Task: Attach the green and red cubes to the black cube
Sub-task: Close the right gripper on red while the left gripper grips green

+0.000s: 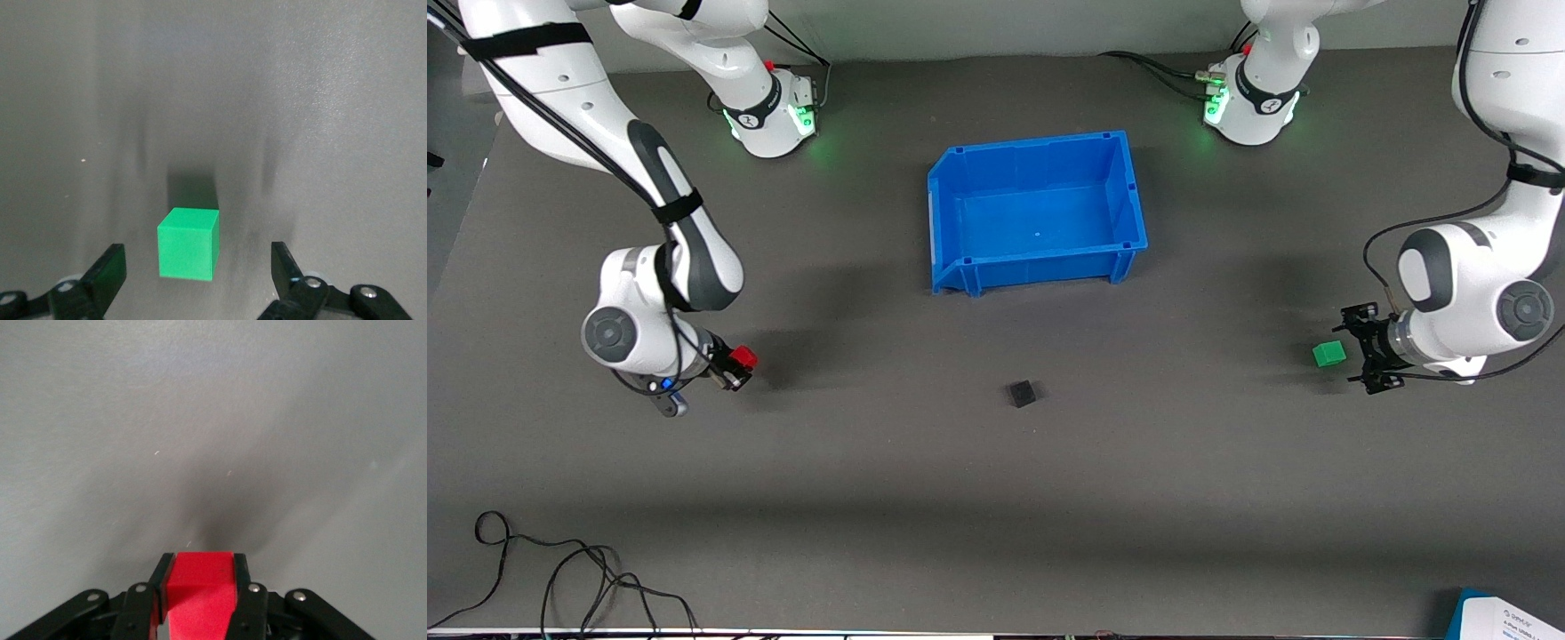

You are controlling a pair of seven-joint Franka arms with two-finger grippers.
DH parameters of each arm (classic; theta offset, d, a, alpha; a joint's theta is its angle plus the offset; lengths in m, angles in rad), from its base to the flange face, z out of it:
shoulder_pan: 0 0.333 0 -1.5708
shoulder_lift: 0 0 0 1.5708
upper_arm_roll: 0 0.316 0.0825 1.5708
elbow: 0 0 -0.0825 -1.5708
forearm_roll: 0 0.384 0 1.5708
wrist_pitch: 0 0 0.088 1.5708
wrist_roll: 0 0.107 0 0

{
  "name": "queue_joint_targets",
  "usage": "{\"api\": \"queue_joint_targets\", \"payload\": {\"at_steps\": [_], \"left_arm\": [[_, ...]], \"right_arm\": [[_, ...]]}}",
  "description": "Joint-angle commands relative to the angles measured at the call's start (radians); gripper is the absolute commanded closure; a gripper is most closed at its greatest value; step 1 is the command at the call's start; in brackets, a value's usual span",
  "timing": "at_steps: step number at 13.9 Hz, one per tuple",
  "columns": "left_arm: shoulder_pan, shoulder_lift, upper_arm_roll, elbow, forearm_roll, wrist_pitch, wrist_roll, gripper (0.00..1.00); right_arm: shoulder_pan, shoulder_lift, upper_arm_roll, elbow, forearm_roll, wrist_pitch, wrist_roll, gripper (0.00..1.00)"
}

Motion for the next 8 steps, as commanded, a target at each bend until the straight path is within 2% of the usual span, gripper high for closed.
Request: {"api": "queue_joint_targets", "payload": {"at_steps": [1, 3, 5, 7, 8], "left_arm": [[-0.014, 0.006, 0.009, -0.048, 0.005, 0.086, -0.019, 0.04], [-0.026, 0.026, 0.009, -0.048, 0.005, 0.107, -0.018, 0.09], [-0.031, 0.045, 0.01, -0.05, 0.007, 0.126, -0.018, 0.18], [-0.036, 0.049, 0.01, -0.051, 0.008, 0.126, -0.018, 0.43], [-0.034, 0.049, 0.01, -0.056, 0.022, 0.127, -0.018, 0.47]], "right_arm": [[0.007, 0.025, 0.001, 0.157, 0.123, -0.125, 0.012, 0.77], [0.013, 0.054, 0.006, 0.229, 0.127, -0.125, 0.073, 0.77], [0.08, 0.101, 0.006, 0.31, 0.124, -0.13, 0.192, 0.77], [0.126, 0.196, 0.006, 0.439, 0.128, -0.16, 0.31, 0.83], [0.144, 0.229, 0.007, 0.488, 0.128, -0.169, 0.378, 0.83]]}}
